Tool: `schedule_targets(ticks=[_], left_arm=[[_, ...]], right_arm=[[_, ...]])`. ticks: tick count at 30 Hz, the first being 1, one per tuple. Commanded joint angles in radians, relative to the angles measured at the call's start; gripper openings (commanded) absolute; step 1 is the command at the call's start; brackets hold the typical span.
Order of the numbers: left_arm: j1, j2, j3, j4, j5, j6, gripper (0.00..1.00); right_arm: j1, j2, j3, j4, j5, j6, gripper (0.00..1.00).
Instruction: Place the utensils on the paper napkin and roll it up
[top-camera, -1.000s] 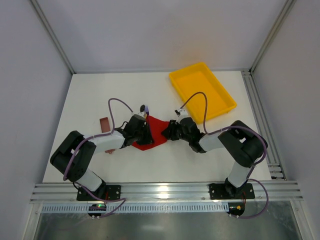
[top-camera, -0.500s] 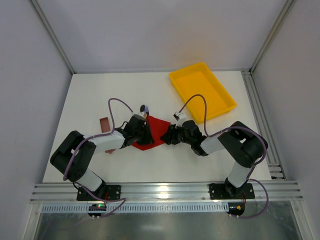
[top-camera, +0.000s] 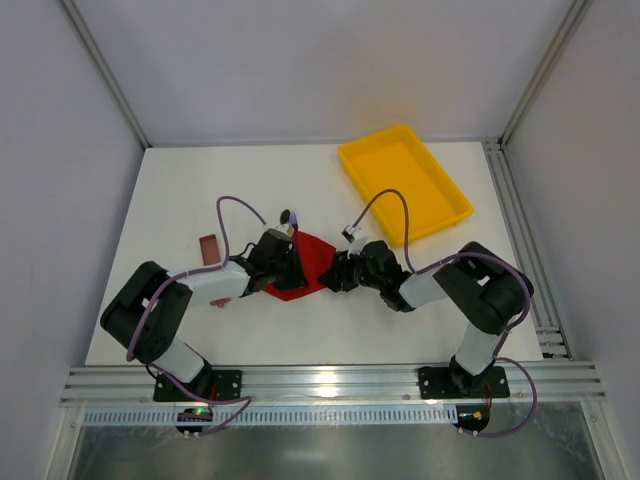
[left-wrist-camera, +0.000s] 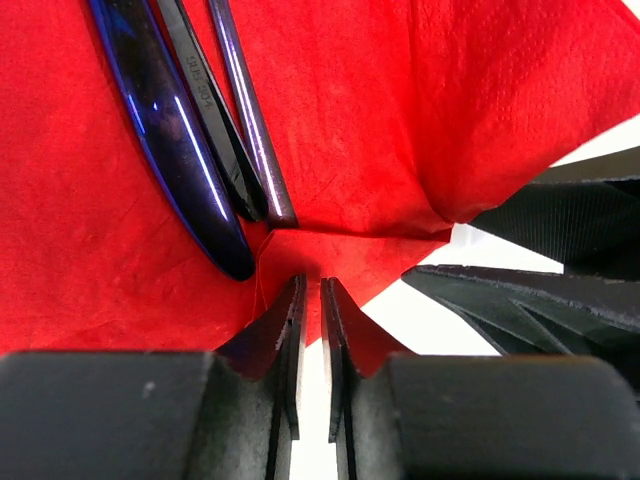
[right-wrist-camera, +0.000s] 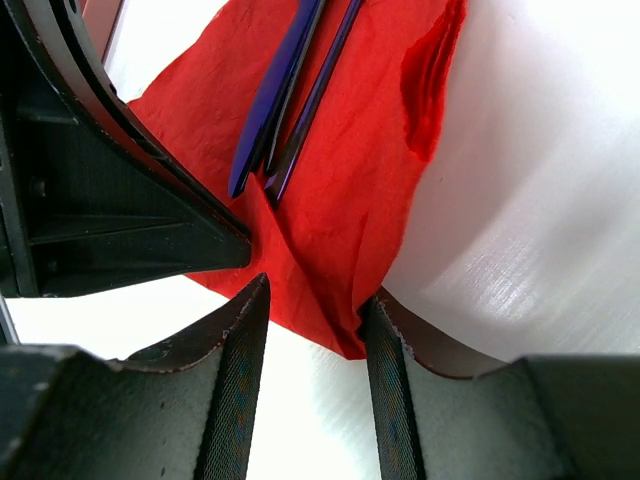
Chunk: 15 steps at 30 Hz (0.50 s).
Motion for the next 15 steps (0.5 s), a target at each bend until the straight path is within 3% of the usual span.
schedule_targets(ticks=[1,10,15], left_arm=[[-0.003,0.005,0.01,-0.023,-0.023,0.025,0.13],[-0.003,-0.015,0.02,-0.034,-0.007,0.031,0.0],[-0.003,-0.039,0.01,-0.016,0.014,0.03,0.0]], right_arm=[[0.014,-0.005,0.016,-0.051,0.044,-0.056,0.44],[0.012,-0.025,0.016,-0.074,0.085,-0.043,0.43],[0.014,-0.031,0.01,-0.077,0.098,-0.041,0.43]])
